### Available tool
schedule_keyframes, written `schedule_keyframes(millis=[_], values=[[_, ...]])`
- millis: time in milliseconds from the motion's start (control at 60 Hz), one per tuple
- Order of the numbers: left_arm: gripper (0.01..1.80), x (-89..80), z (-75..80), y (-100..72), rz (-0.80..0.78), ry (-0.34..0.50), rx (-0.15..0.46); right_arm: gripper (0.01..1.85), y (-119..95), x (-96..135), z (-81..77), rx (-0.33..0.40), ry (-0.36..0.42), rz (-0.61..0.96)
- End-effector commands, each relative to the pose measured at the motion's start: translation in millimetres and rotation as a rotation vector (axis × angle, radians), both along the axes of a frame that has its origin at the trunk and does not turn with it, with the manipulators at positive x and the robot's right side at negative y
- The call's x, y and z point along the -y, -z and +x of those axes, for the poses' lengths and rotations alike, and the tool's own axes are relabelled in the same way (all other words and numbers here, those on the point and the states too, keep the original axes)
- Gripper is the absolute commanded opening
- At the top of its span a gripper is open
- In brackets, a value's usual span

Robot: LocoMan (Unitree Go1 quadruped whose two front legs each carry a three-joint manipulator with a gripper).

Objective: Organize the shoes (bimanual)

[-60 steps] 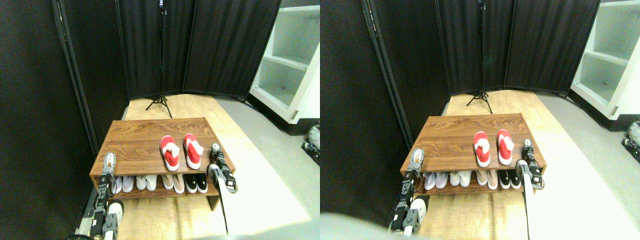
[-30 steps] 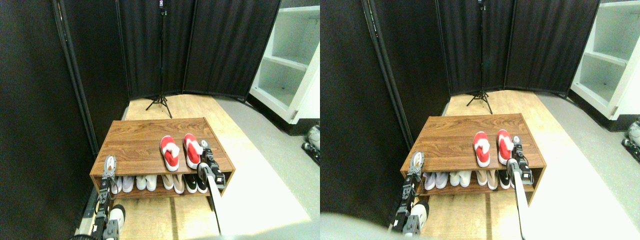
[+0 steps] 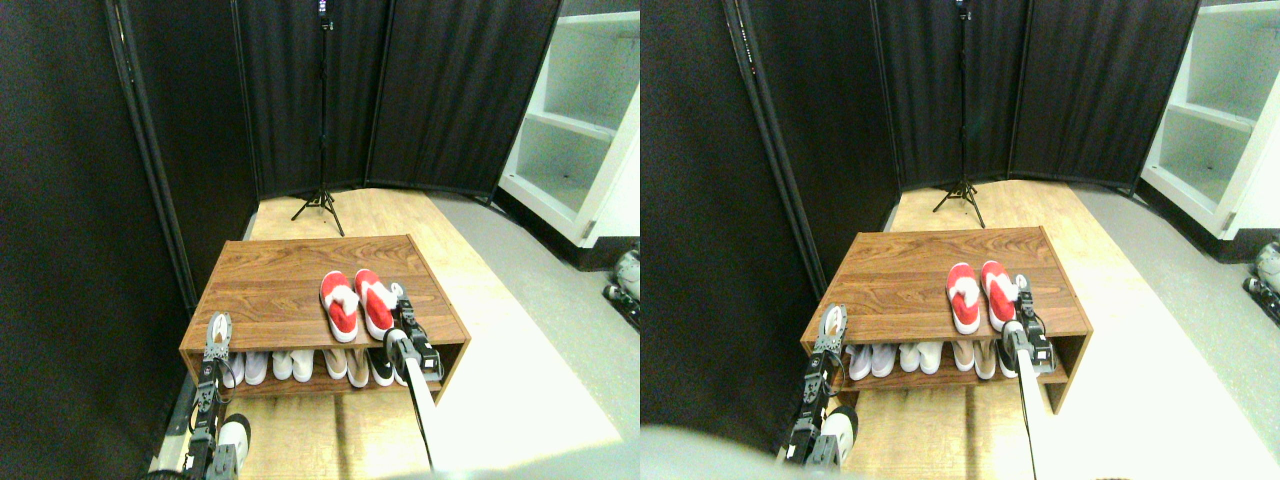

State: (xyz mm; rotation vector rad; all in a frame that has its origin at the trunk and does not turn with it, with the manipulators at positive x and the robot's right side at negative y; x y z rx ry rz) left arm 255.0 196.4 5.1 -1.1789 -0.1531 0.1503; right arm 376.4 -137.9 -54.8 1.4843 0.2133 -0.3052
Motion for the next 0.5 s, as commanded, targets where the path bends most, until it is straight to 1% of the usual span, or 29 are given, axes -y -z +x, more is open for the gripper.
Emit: schedule_keyframes(millis=[17, 67, 233, 333, 500], values=[[0.01, 2.7, 1.4, -8.8, 0.015, 0.000, 0.055, 0.01, 12, -7, -4.6, -0.049, -0.030, -0.005], [0.01, 3.6, 1.3, -9.1, 0.030, -0.006, 0.056, 0.01, 12, -11, -5.9, -0.055, -0.026, 0.012], [0.01, 4.1, 1.6, -8.5, 0.006, -0.015, 0.057, 0.01, 11, -21, -8.2, -0.062, -0.032, 0.023], [0.01, 3.0, 1.9, -7.3, 0.018, 0.002, 0.061, 0.01, 10, -27, -7.8, -0.062, -0.050, 0.027], [0.01, 4.5, -0.2, -9.7, 0.002, -0.003, 0.064, 0.01, 10, -34, -8.6, -0.073, -0.053, 0.022]])
